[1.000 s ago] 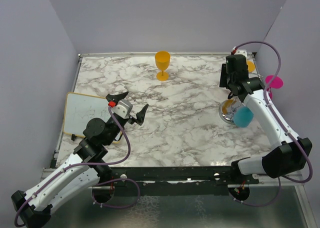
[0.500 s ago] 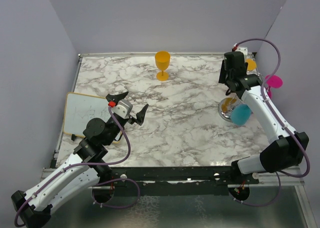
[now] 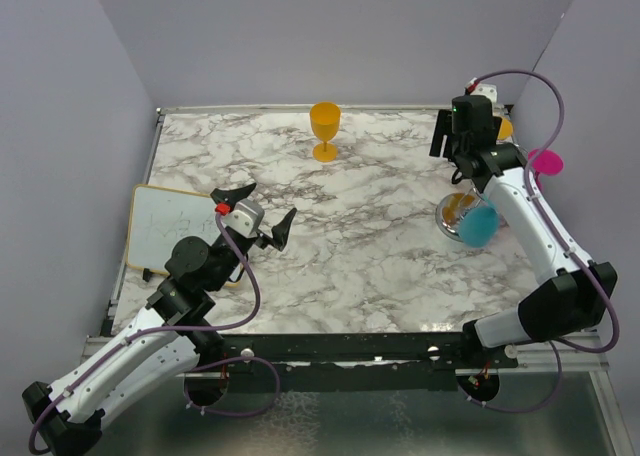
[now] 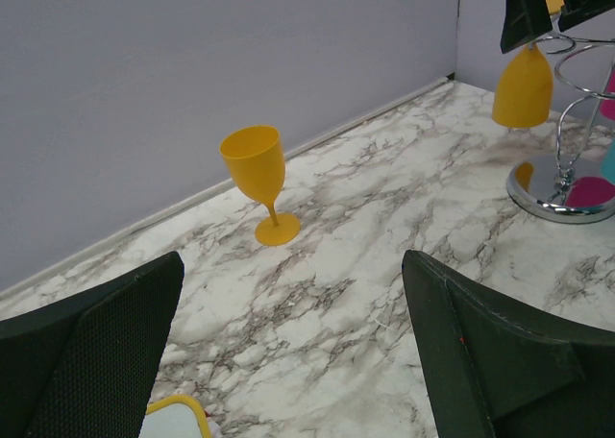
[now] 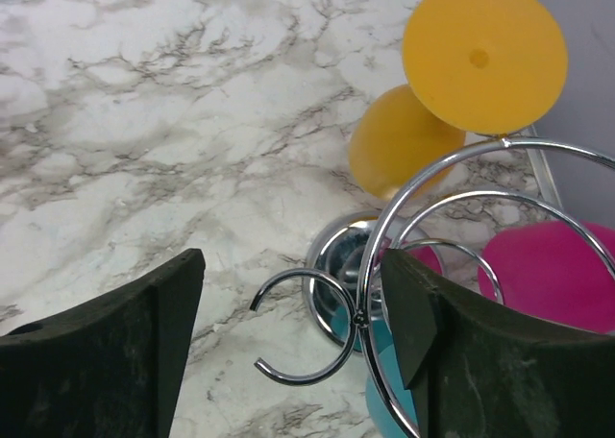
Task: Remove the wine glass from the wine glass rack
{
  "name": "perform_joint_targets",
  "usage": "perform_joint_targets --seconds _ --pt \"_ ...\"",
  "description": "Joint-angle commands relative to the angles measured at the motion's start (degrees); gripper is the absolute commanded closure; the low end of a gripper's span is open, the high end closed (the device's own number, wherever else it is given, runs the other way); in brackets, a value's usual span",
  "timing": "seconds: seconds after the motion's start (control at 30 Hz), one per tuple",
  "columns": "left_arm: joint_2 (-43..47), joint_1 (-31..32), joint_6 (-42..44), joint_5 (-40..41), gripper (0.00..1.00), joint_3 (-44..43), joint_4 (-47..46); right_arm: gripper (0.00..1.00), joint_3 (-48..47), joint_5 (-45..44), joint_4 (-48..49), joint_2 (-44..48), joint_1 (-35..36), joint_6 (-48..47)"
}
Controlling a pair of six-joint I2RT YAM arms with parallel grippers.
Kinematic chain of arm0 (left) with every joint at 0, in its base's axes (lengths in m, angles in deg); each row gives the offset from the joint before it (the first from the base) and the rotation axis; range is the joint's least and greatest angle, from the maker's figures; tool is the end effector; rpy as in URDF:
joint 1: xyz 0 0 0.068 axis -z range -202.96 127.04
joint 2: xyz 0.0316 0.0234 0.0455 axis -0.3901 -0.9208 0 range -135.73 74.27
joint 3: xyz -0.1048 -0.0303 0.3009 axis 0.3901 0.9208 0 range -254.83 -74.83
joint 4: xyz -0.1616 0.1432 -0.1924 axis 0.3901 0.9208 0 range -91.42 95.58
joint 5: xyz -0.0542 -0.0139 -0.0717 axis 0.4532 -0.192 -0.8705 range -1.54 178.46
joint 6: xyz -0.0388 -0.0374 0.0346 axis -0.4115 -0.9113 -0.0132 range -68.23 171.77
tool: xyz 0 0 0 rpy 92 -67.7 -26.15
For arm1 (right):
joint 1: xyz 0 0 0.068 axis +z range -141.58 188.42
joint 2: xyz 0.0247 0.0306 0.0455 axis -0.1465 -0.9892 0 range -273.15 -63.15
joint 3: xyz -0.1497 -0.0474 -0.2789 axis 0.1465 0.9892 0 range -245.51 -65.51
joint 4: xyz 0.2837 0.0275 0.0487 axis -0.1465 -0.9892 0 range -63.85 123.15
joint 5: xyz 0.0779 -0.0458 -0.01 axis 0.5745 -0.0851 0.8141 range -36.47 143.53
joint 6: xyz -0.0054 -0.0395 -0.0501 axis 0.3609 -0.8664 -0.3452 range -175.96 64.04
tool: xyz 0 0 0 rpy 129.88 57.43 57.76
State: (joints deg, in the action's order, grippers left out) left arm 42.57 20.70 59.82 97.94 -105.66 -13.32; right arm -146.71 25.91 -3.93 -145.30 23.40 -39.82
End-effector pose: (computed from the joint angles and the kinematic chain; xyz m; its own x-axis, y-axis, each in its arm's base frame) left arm 0.1142 -0.0976 0.3572 0.2161 -0.0152 -0.9762 0.5391 0.8355 0.1064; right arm 0.3396 0.0670 0.4060 -0.5371 0.1112 -0.8361 0.2844 0.9571 -0.0554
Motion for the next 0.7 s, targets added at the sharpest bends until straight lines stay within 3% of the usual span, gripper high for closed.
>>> perform_joint_targets --seconds 0.0,0.2,0.47,0.67 --pt "0.8 0.5 0.1 0.7 0.0 0.0 -1.0 0.19 -2.4 6.6 1.9 3.6 -0.2 -2.0" --pt "1.7 0.5 0.0 0.5 0.0 0.0 -1.1 0.1 -4.5 13.9 -1.5 7.6 -0.2 -4.7" --pt "1.9 0.6 0.2 1.0 0.0 0.2 -1.3 0.07 -4.8 23.4 -5.2 16.9 -0.2 -7.8" --pt "2.4 0.8 0.4 1.4 0.0 0.3 -1.5 0.05 -4.8 23.8 -8.8 24.6 -0.2 -9.7"
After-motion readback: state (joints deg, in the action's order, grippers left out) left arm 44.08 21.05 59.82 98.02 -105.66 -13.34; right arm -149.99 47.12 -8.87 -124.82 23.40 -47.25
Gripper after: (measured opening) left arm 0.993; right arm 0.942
